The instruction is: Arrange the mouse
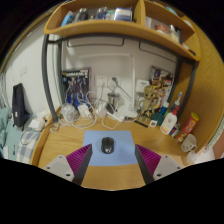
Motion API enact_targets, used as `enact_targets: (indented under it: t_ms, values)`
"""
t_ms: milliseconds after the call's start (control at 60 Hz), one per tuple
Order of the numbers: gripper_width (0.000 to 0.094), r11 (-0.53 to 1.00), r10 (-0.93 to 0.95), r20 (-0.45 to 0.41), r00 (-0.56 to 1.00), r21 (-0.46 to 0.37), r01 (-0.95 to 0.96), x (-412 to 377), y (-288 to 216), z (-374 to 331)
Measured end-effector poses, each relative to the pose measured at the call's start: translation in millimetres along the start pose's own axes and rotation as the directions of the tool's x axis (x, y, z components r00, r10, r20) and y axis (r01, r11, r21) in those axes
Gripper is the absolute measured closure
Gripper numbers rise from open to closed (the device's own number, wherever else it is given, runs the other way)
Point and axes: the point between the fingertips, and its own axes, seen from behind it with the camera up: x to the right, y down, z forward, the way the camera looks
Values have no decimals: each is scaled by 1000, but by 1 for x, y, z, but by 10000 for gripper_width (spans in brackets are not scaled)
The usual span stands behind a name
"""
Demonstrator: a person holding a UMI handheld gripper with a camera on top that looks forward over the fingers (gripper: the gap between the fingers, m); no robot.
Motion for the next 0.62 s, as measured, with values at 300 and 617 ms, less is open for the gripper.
enact_targets:
  t_ms: [300, 617]
  values:
    - [66, 996, 36, -4, 999, 85, -36, 5, -21, -97]
    - [69, 996, 33, 9, 999, 85, -34, 43, 3, -138]
